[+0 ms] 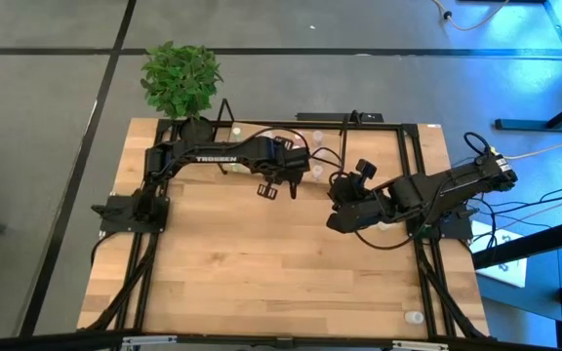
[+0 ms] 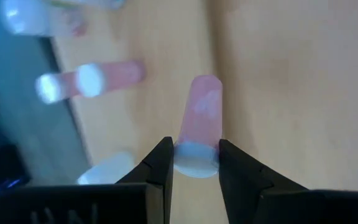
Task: Pick and place medicine bottles onto shelf by color
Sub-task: Put the pink medicine bottle on the shelf aligned with the other pink medicine bottle
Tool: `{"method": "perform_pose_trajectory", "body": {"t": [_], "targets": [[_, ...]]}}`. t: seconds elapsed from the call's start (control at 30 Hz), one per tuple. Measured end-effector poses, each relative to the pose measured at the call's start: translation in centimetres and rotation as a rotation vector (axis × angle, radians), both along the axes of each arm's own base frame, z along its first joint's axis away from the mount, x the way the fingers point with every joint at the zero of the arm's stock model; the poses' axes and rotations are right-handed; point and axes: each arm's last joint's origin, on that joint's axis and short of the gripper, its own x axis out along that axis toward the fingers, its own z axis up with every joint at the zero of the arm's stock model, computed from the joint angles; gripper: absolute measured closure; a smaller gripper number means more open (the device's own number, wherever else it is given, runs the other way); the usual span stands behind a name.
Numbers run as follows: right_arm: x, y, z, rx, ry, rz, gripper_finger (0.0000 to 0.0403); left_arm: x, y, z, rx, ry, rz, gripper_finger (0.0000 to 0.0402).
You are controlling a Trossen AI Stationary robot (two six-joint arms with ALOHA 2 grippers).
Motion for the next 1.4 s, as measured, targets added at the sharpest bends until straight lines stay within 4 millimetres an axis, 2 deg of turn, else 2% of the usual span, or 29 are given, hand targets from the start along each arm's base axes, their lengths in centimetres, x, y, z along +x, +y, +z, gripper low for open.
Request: {"method": "perform_pose_trajectory", "body": {"t": [0.2, 0.5, 0.6, 0.83, 1.13, 1.4], "targets": [[0.0, 0.0, 0.0, -0.001, 0.001, 0.001, 0.0222, -0.3, 0.2, 0.4, 0.081, 0.065, -0.050, 0.0319], [0.0, 0.0, 0.0, -0.001, 0.001, 0.001, 0.0222, -0.1, 0.2, 3.8, 0.125, 0.049, -0.153, 0.0319], [0.0, 0.0, 0.0, 0.000, 0.001, 0.000, 0.0222, 0.3, 0.2, 3.2, 0.119, 0.079, -0.184, 0.0319], [0.1, 0.0, 0.0, 0.002, -0.005, 0.001, 0.0222, 1.4, 0.3, 0.5, 0.043, 0.161, -0.281, 0.0319], [0.2, 0.2, 0.0, 0.037, -0.010, 0.017, 0.0222, 2.7, -0.2, -1.9, 0.163, 0.269, -0.341, 0.0319], [0.2, 0.2, 0.0, 0.039, -0.015, 0.018, 0.0222, 3.6, -0.8, -2.1, 0.233, 0.293, -0.511, 0.0319]]}}
